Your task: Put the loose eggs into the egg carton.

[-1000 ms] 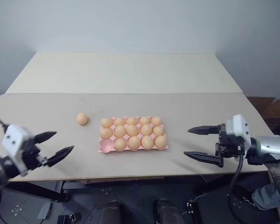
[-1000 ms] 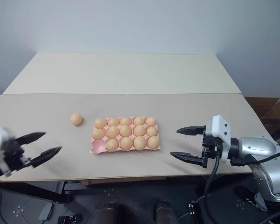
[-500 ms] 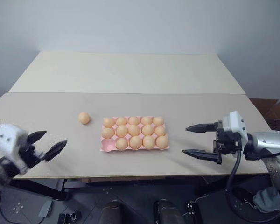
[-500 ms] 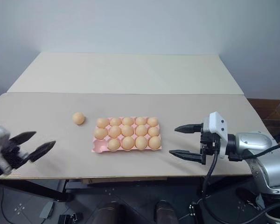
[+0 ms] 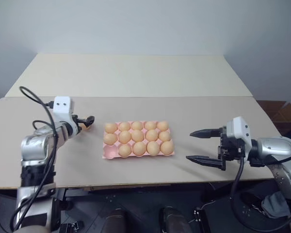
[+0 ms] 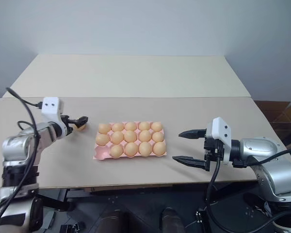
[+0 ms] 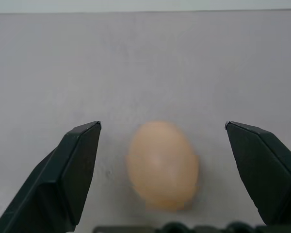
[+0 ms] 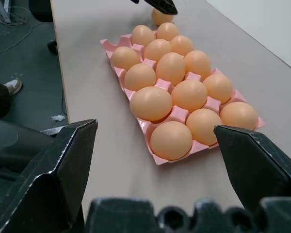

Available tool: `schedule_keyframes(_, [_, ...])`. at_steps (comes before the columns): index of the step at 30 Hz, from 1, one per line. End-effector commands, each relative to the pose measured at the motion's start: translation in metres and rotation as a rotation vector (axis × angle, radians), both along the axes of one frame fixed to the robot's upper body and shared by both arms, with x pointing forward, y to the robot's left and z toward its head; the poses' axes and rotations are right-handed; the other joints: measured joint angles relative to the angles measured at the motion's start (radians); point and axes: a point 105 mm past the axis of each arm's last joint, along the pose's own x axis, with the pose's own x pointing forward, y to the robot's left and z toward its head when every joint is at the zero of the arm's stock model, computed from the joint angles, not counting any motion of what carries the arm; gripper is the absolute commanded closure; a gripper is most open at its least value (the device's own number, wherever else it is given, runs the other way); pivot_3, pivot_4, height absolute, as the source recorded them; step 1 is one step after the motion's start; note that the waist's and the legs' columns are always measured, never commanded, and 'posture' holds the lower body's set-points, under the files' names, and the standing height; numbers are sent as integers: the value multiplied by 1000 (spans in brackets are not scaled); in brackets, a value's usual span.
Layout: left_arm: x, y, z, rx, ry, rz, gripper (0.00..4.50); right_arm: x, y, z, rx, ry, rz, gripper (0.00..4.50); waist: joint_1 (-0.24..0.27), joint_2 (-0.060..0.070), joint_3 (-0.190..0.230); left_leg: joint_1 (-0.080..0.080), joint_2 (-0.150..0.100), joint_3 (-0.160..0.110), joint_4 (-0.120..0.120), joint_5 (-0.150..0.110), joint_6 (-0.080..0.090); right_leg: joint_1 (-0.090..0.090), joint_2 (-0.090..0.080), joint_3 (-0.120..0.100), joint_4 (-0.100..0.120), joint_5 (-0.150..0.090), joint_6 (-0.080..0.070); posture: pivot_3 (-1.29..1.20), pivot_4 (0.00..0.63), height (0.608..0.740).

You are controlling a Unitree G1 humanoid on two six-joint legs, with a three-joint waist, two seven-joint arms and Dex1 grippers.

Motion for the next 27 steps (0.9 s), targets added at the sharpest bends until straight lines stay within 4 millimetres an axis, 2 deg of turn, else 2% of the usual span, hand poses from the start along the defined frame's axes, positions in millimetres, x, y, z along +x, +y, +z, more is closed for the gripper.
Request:
schedule_keyframes(1, [7, -5, -2, 0, 30, -12, 592, -2, 1, 12, 6, -69, 8, 0, -1, 0, 0, 0, 0, 0, 0, 0, 0, 0, 0, 0, 0, 0, 0, 0, 150, 740])
schedule_keyframes(6, [10, -10, -5, 21, 40, -40, 2264, -2, 0, 13, 20, -76, -24, 0, 3, 0, 0, -1, 0, 0, 0, 0, 0, 0, -1, -1, 0, 0, 0, 0, 150, 740])
schedule_keyframes(8, [9, -8, 0, 19, 26, -41, 2687, -2, 0, 14, 22, -77, -34, 0, 3, 0, 0, 0, 0, 0, 0, 0, 0, 0, -1, -1, 0, 0, 0, 0, 150, 740])
schedule_keyframes(9, [8, -7, 4, 37, 12, -44, 2723, -2, 0, 14, 22, -78, -36, 0, 3, 0, 0, -1, 0, 0, 0, 0, 0, 0, -1, -1, 0, 0, 0, 0, 150, 740])
schedule_keyframes(12, [0, -4, 35, 116, -102, -93, 2723, -3, 0, 13, 27, -79, -47, 0, 0, 0, 0, -1, 0, 0, 0, 0, 0, -1, -1, -1, 0, 0, 1, 0, 150, 740])
schedule_keyframes(14, [-12, -15, 52, 134, -176, -214, 2723, -4, 1, 12, 31, -78, -50, 0, -2, 0, 0, -2, 0, -1, 0, 0, 0, -1, -1, -1, 0, 0, 1, 0, 150, 740])
schedule_keyframes(16, [-29, -30, 61, 158, -227, -384, 2723, -5, 1, 11, 31, -77, -49, 0, -5, 0, 0, -2, 0, 0, 0, 0, 0, -2, -1, 0, 0, 0, 0, 0, 150, 740])
schedule_keyframes(18, [-57, -50, 55, 170, -201, -612, 2723, -4, 3, 10, 32, -78, -50, 0, -4, 0, 0, -2, 0, 0, 0, 0, 0, -1, -1, 0, 0, 0, 1, 0, 150, 740])
schedule_keyframes(21, [-86, -67, 40, 141, -129, -812, 2723, -4, 4, 10, 34, -80, -52, 0, -4, 0, 0, 0, 0, 2, 0, 0, 0, -1, -2, 1, 0, 0, 0, 0, 150, 740])
schedule_keyframes(24, [-98, -73, 25, 143, -75, -902, 2723, -4, 4, 9, 34, -79, -50, 0, 5, 0, 0, 0, 1, 1, 1, 0, -1, -1, -1, 0, 1, 0, 0, 0, 150, 740])
schedule_keyframes(27, [-101, -77, 11, 173, -29, -934, 2723, -4, 5, 8, 33, -79, -49, 0, 11, 1, 0, 1, 1, 1, 1, 1, -1, -1, 0, 0, 1, -3, 3, 0, 150, 740])
